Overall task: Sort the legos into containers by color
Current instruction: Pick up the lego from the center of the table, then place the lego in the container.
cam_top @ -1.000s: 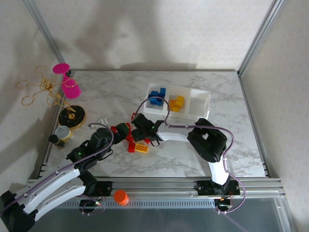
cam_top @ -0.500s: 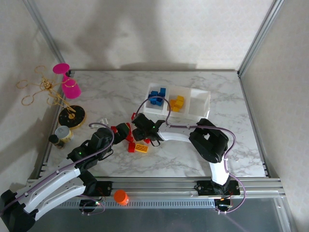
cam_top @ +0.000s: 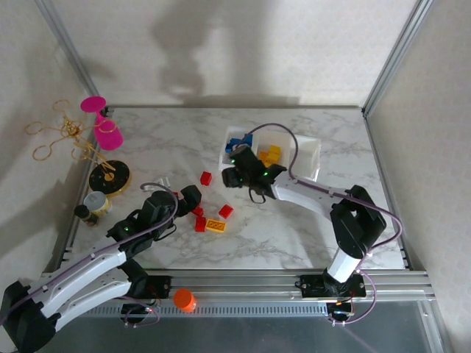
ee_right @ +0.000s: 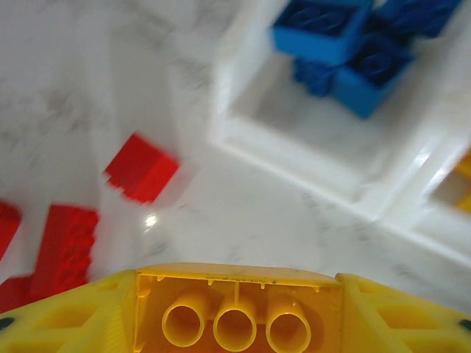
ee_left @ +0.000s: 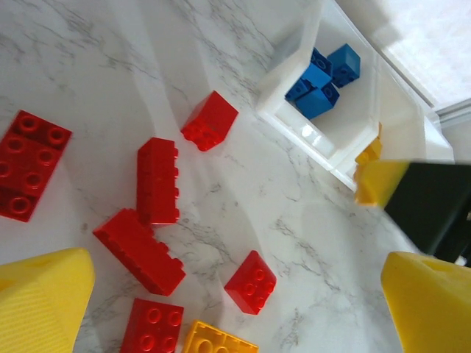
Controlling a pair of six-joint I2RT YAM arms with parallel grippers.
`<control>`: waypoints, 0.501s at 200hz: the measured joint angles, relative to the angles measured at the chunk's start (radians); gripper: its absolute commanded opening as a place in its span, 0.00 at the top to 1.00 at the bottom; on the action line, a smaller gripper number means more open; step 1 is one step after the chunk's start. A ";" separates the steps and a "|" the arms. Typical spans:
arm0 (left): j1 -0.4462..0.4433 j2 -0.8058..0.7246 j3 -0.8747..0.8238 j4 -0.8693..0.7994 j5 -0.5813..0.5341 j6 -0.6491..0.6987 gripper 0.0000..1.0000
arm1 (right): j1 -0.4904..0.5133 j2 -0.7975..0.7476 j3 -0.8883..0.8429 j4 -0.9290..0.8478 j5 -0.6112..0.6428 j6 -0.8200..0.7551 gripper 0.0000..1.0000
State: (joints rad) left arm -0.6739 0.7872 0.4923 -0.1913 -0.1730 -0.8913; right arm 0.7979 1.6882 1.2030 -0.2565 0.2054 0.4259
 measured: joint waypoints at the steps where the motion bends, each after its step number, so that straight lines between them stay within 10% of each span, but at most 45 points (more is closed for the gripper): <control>1: 0.000 0.002 0.000 0.002 0.001 0.000 0.00 | -0.003 0.000 0.000 0.000 0.001 0.000 0.44; 100: -0.013 0.278 0.090 0.172 0.116 0.035 0.00 | -0.316 0.168 0.132 0.011 0.042 -0.069 0.40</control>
State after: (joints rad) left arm -0.6868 1.0653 0.5827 -0.0189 -0.0566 -0.8562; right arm 0.4820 1.8565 1.3350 -0.2451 0.2470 0.3565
